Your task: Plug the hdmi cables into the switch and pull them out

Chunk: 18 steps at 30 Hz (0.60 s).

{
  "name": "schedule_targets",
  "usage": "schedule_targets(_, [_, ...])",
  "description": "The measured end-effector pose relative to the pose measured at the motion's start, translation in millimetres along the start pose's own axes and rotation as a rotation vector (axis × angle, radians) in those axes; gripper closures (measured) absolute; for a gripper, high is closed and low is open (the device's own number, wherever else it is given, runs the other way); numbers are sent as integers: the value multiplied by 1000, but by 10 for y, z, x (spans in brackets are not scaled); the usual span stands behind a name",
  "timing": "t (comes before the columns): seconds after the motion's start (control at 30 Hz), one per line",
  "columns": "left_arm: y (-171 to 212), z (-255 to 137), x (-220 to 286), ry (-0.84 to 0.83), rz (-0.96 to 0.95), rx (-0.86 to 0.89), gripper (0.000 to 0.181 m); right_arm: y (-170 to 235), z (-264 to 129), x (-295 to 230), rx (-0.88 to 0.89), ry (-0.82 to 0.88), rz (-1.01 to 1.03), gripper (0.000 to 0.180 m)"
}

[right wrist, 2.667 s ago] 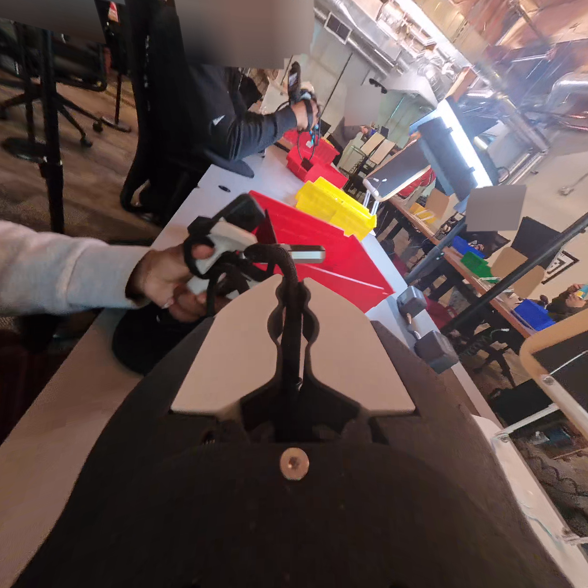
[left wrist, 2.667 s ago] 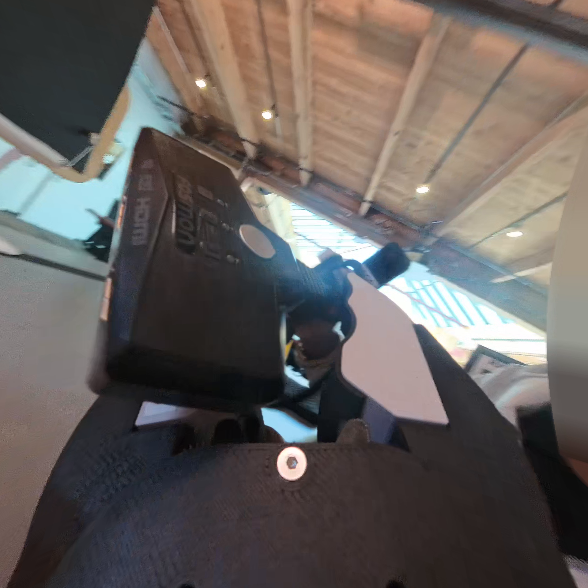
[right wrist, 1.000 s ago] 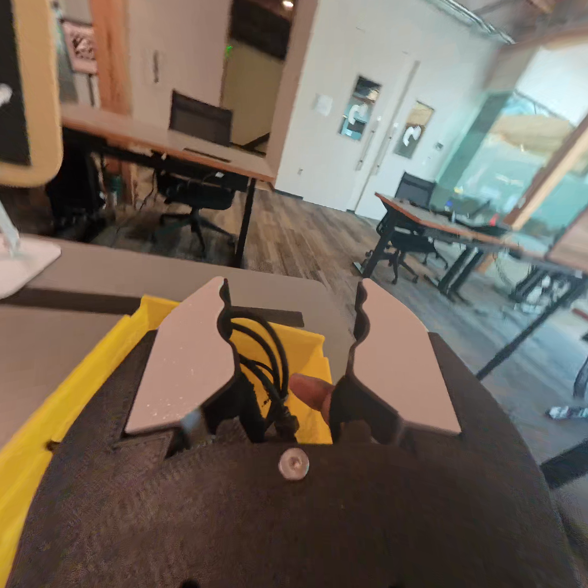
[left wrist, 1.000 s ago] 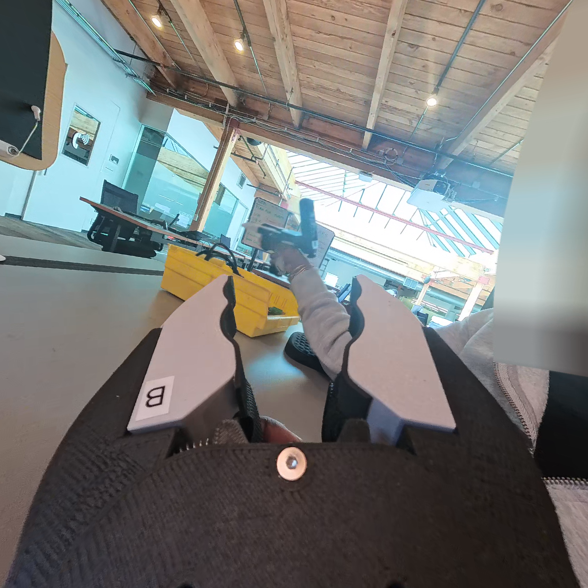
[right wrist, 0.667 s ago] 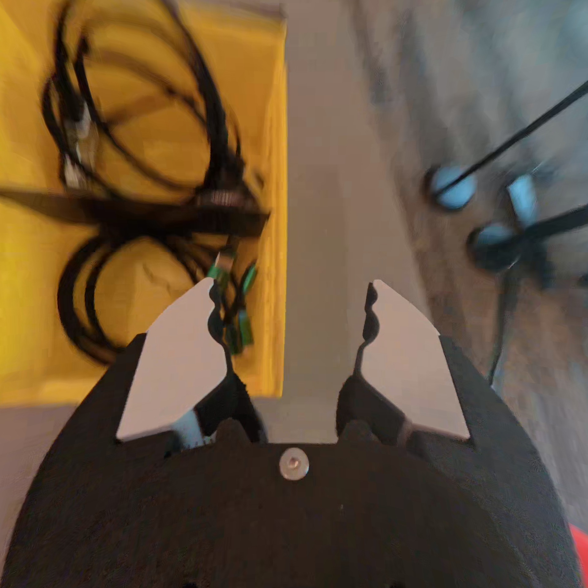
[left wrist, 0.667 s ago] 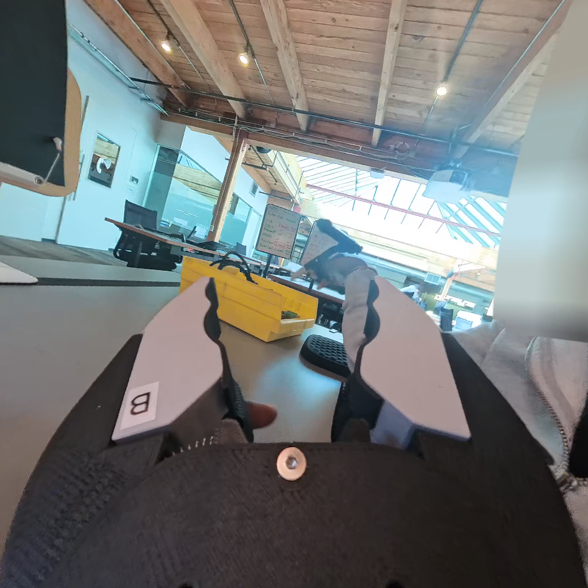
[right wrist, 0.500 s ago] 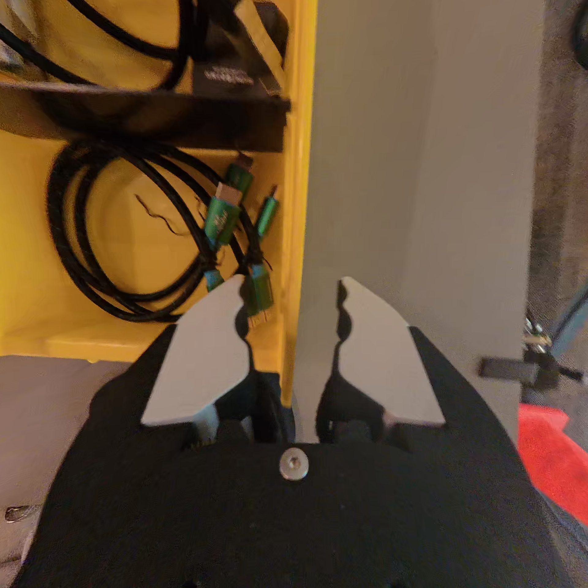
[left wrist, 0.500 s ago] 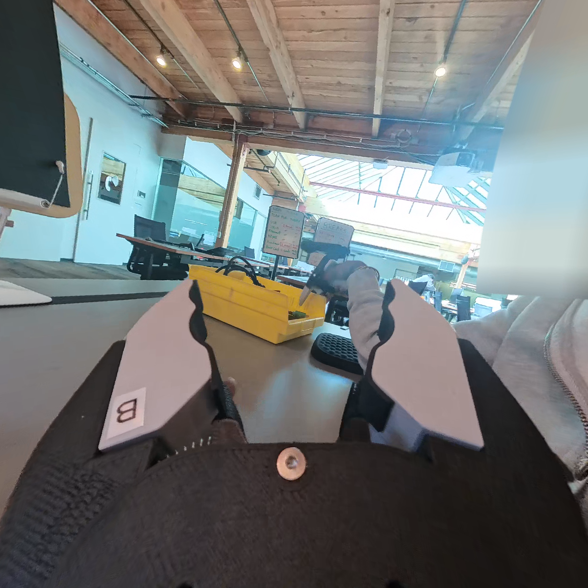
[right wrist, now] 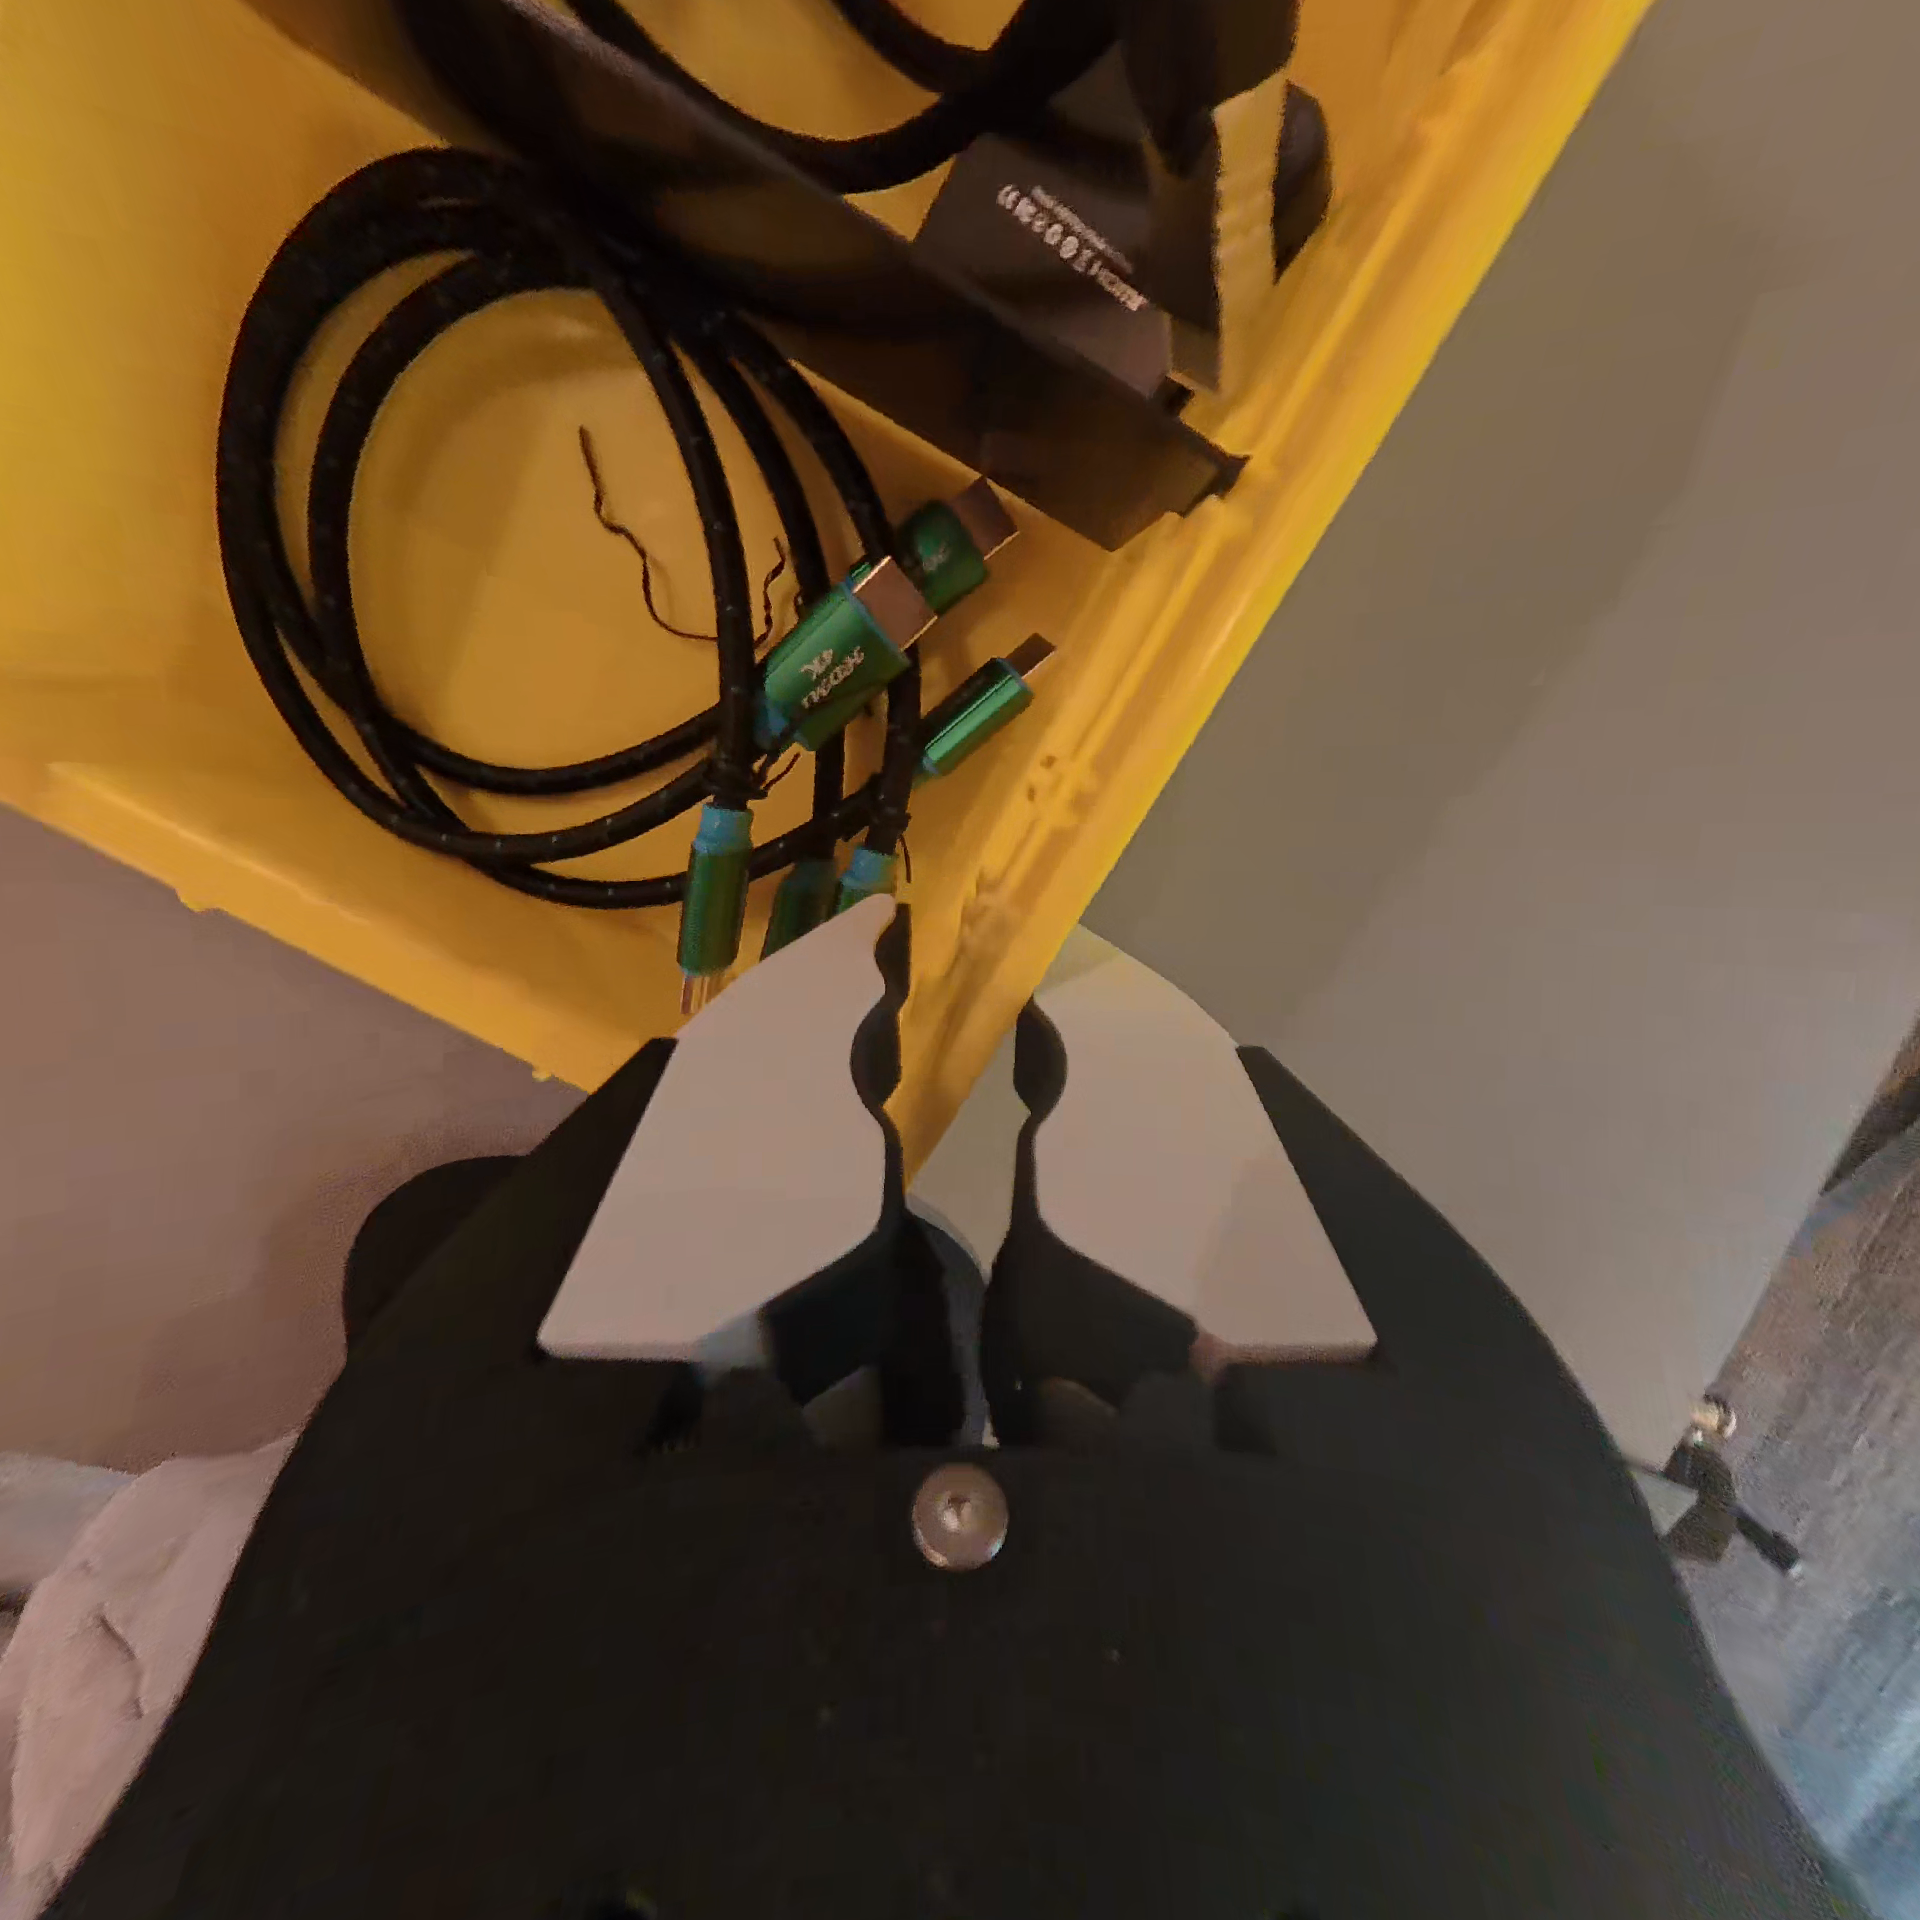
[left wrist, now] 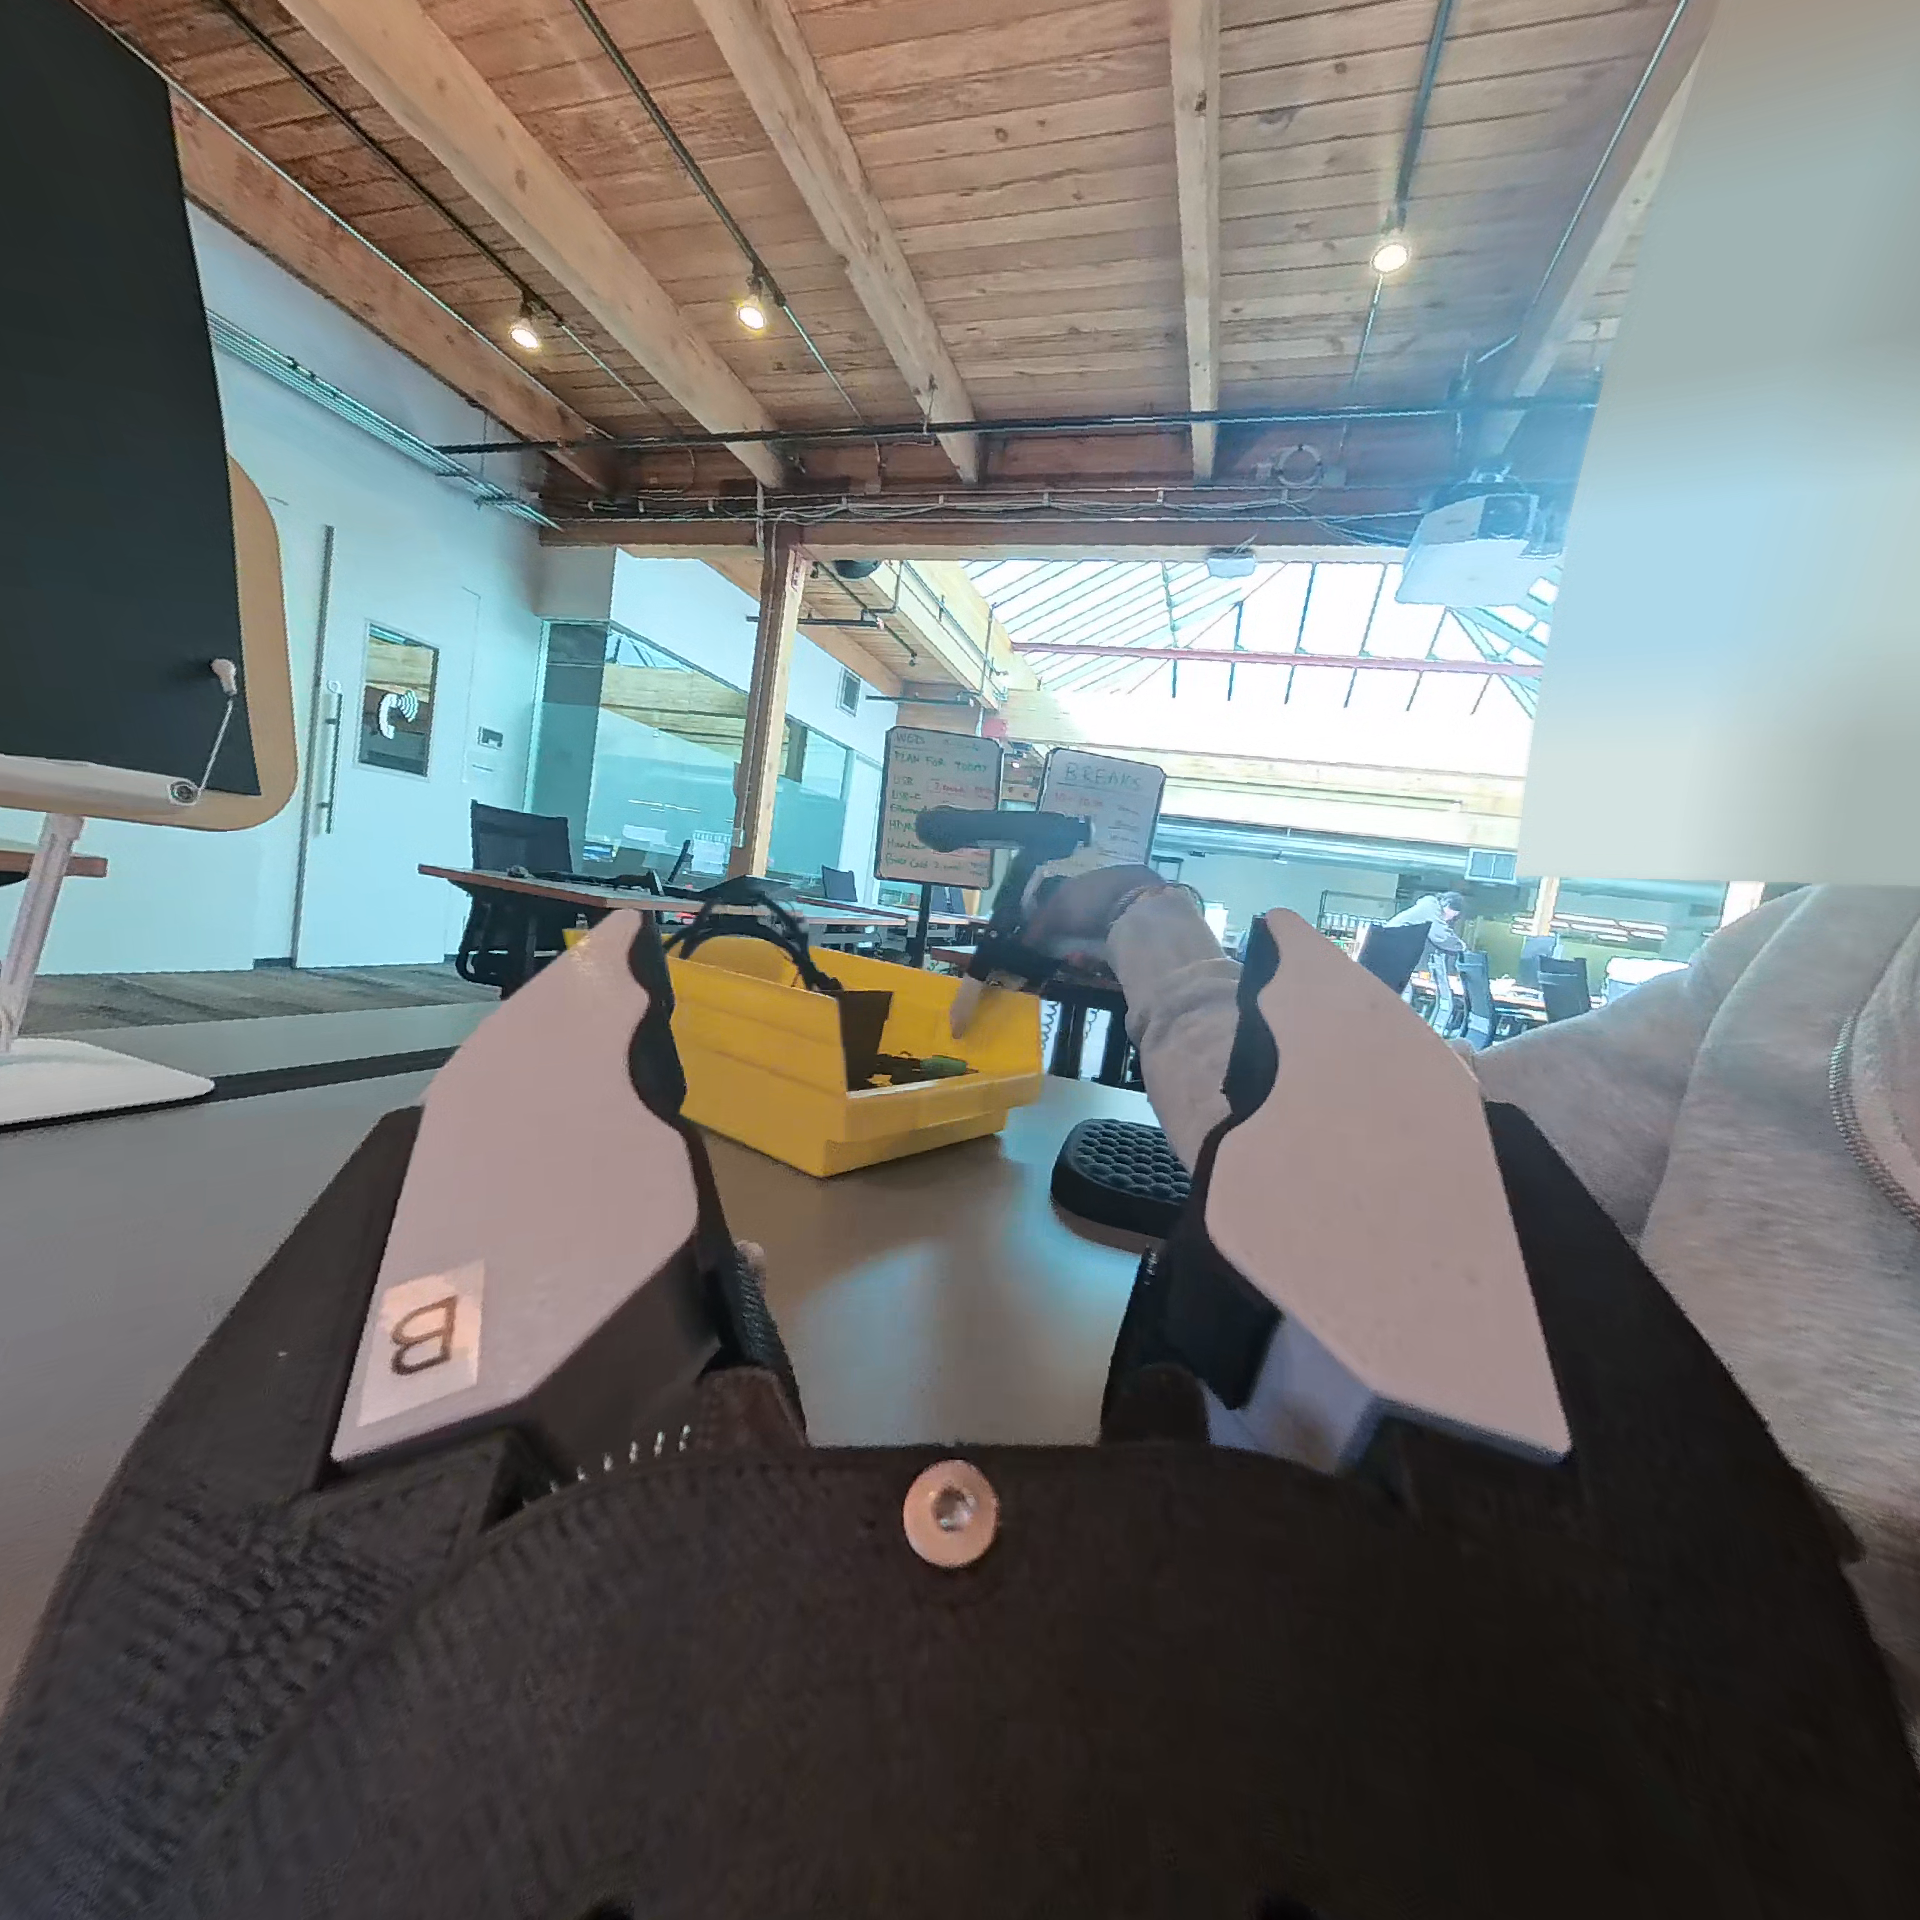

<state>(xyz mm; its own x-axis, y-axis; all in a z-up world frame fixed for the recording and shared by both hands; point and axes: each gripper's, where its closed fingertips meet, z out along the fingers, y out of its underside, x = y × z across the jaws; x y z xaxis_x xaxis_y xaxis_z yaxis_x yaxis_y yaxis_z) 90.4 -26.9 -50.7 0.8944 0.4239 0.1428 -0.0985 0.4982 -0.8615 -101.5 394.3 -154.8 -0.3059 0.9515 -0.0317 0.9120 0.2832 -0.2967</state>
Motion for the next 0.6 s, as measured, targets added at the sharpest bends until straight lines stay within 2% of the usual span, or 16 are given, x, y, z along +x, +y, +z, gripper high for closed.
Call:
schedule_targets(0.07, [-7,-3,1,1,-2,4,80,-114,51,-162,-9,-37,-51,166])
schedule_targets(0.2, [-5,1,21,8,11,3,81,-381,151,-608,-21,-77,-240,160])
schedule_targets(0.3, [2,5,49,18,29,-1,81,-591,227,-923,-52,-52,-306,158])
schedule_targets(0.43, [1,7,59,21,38,-1,81,-855,326,-1422,-17,-107,-379,157])
schedule_targets(0.6, [11,15,83,28,58,-7,82,-985,386,-1974,-25,-104,-494,156])
